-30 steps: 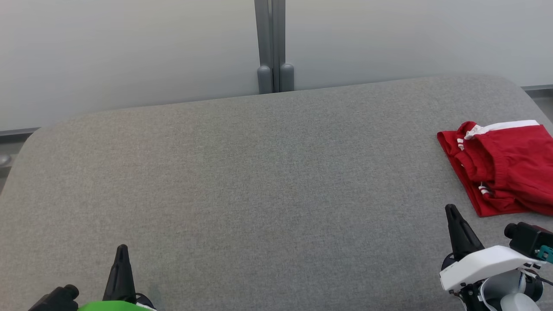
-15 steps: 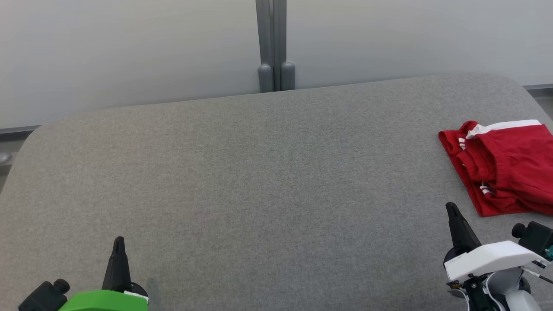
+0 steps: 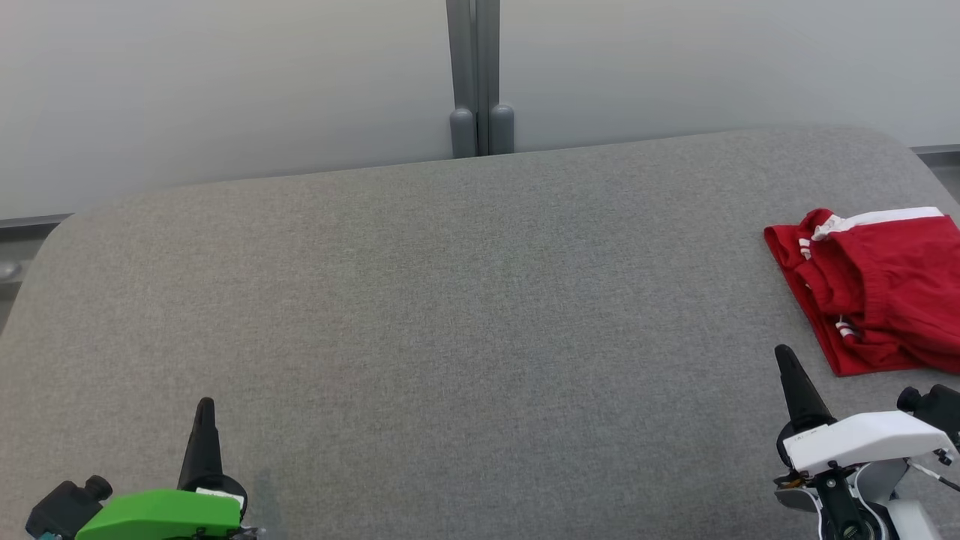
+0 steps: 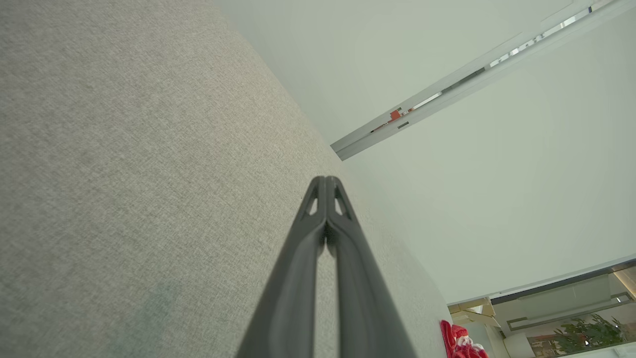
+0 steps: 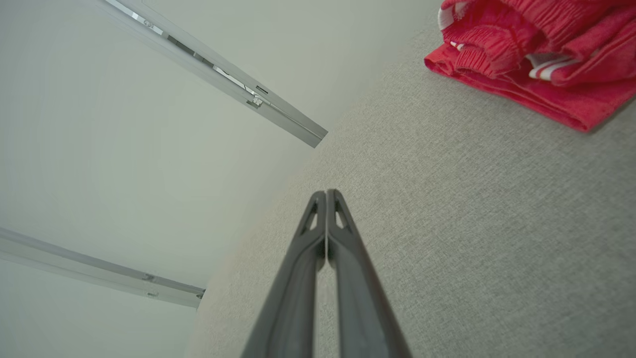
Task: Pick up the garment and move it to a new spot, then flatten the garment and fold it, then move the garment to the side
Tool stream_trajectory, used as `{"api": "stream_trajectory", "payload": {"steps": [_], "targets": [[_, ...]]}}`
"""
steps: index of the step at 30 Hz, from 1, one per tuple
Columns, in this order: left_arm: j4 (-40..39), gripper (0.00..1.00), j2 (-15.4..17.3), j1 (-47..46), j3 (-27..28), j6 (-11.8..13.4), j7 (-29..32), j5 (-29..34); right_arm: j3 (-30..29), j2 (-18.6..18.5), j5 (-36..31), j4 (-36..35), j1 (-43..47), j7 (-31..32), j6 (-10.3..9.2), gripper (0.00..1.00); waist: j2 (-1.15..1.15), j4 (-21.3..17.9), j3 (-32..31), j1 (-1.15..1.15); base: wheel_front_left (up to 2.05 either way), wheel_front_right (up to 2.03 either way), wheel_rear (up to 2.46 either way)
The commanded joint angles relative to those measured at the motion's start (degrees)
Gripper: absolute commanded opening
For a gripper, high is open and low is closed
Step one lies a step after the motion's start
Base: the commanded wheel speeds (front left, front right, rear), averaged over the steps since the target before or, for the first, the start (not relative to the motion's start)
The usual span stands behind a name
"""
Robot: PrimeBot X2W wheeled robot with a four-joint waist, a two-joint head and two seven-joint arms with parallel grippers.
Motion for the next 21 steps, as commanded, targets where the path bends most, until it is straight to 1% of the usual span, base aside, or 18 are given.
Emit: {"api": "stream_trajectory", "payload": {"steps": [1, 21], "targets": [[-0.46, 0.0, 0.39, -1.73, 0.41, -0.19, 0.41, -1.52, -0.38, 0.02, 1.78, -0.32, -1.59, 0.29, -0.03, 0.0, 0.0, 0.02, 0.03, 0.0, 0.0, 0.0, 0.0], [0.14, 0.0, 0.47, -3.79, 1.13, -0.37, 3.54, -12.02, -1.61, 1.0, 13.41, 0.68, -2.77, 2.25, -0.04, 0.0, 0.0, 0.28, 0.4, 0.0, 0.0, 0.0, 0.0]]}}
